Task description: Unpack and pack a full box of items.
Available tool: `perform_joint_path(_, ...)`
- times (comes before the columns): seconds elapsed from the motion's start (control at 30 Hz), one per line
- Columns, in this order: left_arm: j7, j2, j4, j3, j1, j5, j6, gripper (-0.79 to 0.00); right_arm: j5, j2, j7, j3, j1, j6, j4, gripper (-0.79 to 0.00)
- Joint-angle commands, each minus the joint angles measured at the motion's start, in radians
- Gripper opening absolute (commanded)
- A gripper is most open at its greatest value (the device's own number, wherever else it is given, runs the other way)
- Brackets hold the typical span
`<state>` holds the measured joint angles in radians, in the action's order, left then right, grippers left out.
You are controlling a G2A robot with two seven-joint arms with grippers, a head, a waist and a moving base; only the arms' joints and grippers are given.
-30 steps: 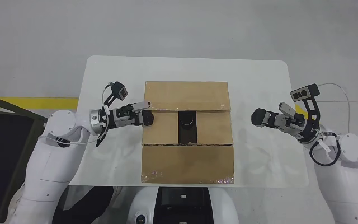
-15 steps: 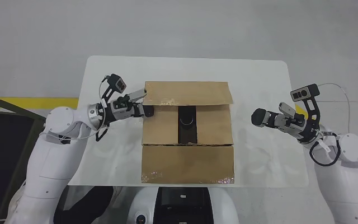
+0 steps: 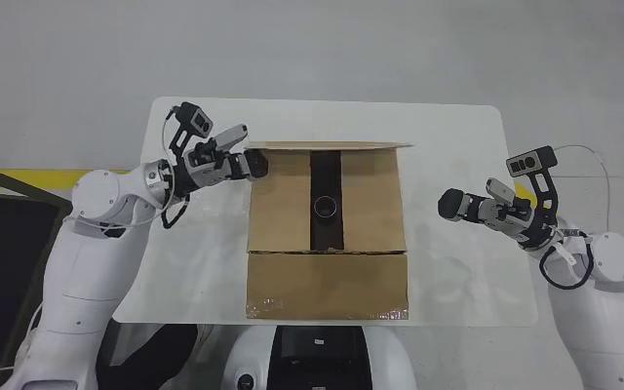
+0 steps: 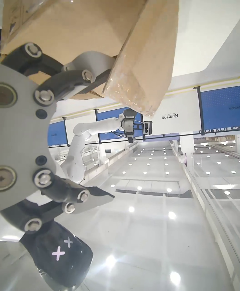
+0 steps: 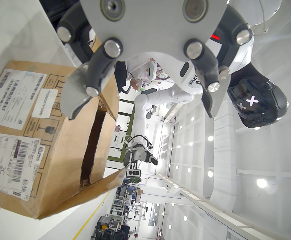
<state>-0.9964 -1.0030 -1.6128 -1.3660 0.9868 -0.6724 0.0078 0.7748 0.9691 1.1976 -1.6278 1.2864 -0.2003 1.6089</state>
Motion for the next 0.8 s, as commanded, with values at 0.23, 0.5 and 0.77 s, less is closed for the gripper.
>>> perform_joint_path(0.23,0.104,-0.022,0.051,0.066,-0.085,-0.027,-0.013,0.000,0.000,0.000,0.000,0.000,0.000,0.000,0.000,0.000)
perform_joint_path(0.5,0.201,-0.043,0.124,0.119,-0.155,-0.007,-0.043,0.000,0.000,0.000,0.000,0.000,0.000,0.000,0.000,0.000)
perform_joint_path(0.77,0.244,-0.057,0.210,0.161,-0.241,0.068,-0.049,0.000,0.000,0.000,0.000,0.000,0.000,0.000,0.000,0.000)
